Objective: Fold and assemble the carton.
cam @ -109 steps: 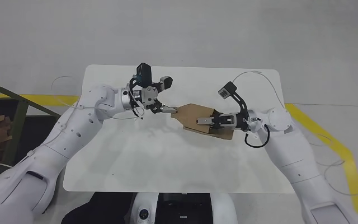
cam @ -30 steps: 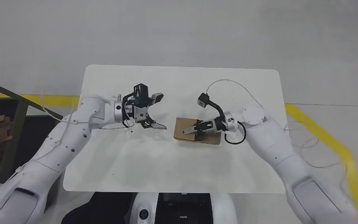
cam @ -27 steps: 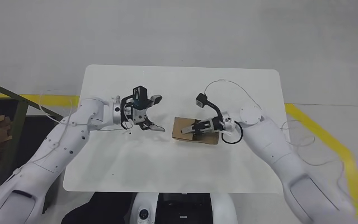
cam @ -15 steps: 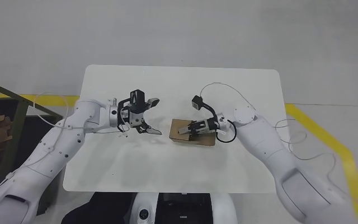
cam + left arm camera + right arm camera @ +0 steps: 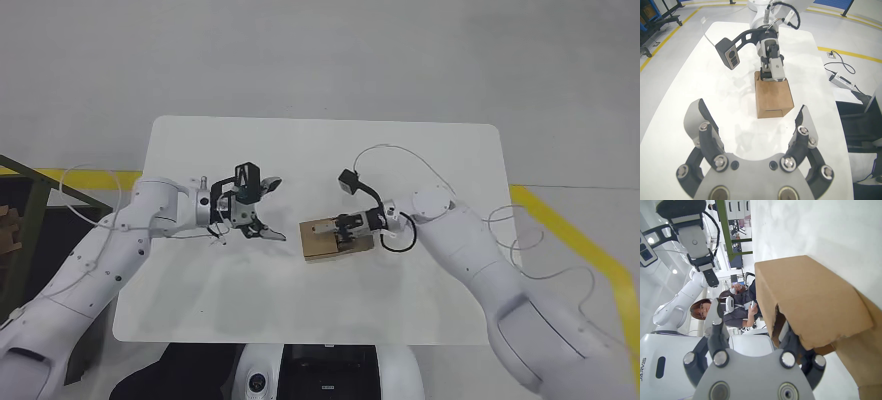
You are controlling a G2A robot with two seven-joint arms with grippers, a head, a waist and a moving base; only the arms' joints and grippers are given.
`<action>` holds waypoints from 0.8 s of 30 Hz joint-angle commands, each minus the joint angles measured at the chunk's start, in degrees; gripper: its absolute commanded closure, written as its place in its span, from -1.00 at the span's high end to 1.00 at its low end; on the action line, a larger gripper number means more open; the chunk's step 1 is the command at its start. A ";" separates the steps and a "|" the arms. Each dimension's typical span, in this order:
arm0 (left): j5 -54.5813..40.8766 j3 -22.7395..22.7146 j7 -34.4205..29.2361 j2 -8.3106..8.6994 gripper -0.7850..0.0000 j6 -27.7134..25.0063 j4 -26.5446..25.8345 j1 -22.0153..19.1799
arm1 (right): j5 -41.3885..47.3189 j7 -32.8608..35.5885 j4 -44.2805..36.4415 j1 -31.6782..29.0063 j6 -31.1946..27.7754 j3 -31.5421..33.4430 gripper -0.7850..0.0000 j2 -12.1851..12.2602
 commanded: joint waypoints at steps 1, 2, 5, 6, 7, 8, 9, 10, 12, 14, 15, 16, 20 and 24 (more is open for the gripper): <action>0.04 -0.01 -0.22 -0.16 1.00 0.89 0.37 0.26 | 0.05 0.36 -1.30 -0.65 -0.38 1.13 1.00 0.69; 0.16 0.03 -0.29 -0.24 1.00 1.27 0.47 0.45 | -0.01 0.45 -2.25 -1.13 -0.48 1.80 1.00 1.14; 0.51 0.05 0.15 -0.46 1.00 1.88 0.76 1.06 | 0.43 0.95 -6.95 -3.34 -0.72 4.49 1.00 2.80; 0.77 0.06 0.33 -0.52 1.00 2.02 0.77 1.27 | 0.31 1.28 -9.02 -4.25 -0.59 5.54 1.00 3.48; 1.01 0.05 0.55 -0.59 1.00 2.25 0.85 1.50 | -0.38 1.11 -11.13 -5.13 -0.38 6.70 1.00 4.25; 1.23 0.05 0.76 -0.65 1.00 2.42 0.92 1.71 | -1.18 0.66 -13.47 -6.17 -0.09 7.95 1.00 5.03; 1.49 0.06 0.95 -0.73 1.00 2.73 1.09 1.90 | -1.90 0.27 -15.96 -7.39 0.52 9.32 1.00 5.84; 1.82 0.07 1.10 -0.82 1.00 3.17 1.21 2.03 | -2.85 -0.35 -18.51 -8.65 1.12 10.85 1.00 6.69; 2.46 0.23 1.53 -1.02 1.00 3.66 1.19 2.27 | -5.14 -1.94 -23.78 -11.48 2.43 14.15 1.00 8.38; 3.35 0.56 2.05 -1.26 1.00 4.10 0.92 2.47 | -7.61 -3.61 -29.23 -14.64 4.08 17.47 1.00 9.93; 3.86 0.83 2.48 -1.40 1.00 4.05 0.70 2.59 | -8.56 -4.17 -32.02 -16.24 4.92 19.12 1.00 10.63; 4.67 1.14 2.71 -1.54 1.00 4.14 0.51 2.67 | -9.06 -4.49 -34.74 -17.89 5.73 20.73 1.00 11.27; 7.57 2.48 4.57 -2.19 1.00 6.33 -0.16 3.56 | -9.80 -5.07 -44.24 -23.94 7.89 26.40 1.00 13.27; 9.57 4.07 6.59 -2.95 1.00 8.34 -0.05 4.57 | -10.20 -5.27 -50.78 -27.68 9.06 29.94 1.00 14.40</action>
